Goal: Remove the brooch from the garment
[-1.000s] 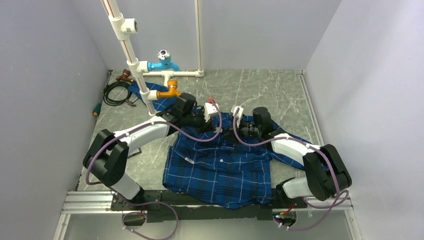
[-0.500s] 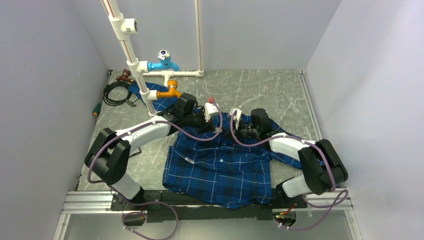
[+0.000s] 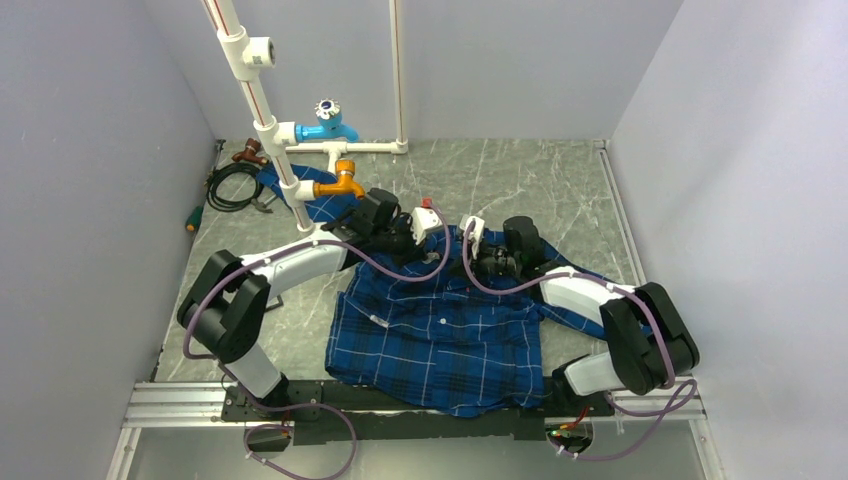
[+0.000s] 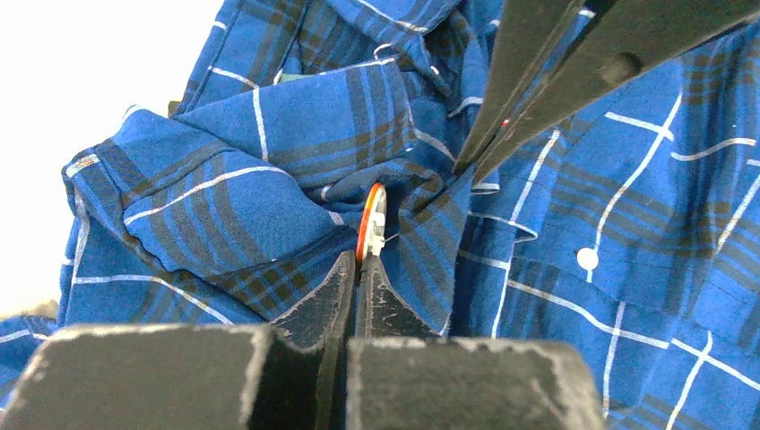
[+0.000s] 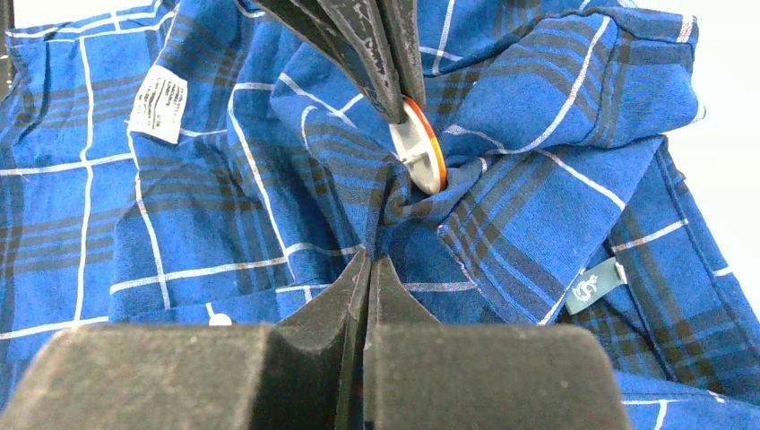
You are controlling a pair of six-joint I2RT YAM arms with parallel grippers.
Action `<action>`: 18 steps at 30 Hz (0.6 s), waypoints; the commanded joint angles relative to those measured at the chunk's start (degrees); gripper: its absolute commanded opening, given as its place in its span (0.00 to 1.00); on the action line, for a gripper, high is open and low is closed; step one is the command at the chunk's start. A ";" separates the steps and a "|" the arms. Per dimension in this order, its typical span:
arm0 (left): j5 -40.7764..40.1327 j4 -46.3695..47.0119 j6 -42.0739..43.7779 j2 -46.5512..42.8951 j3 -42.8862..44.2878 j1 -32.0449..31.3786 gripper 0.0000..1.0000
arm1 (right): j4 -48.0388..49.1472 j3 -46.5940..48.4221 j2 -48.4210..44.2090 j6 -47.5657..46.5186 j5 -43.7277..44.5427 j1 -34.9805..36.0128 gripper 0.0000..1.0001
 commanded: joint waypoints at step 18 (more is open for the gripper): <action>-11.36 -3.16 2.12 -2.66 0.76 -0.62 0.00 | -2.29 2.15 -0.88 -1.41 -1.75 -0.16 0.00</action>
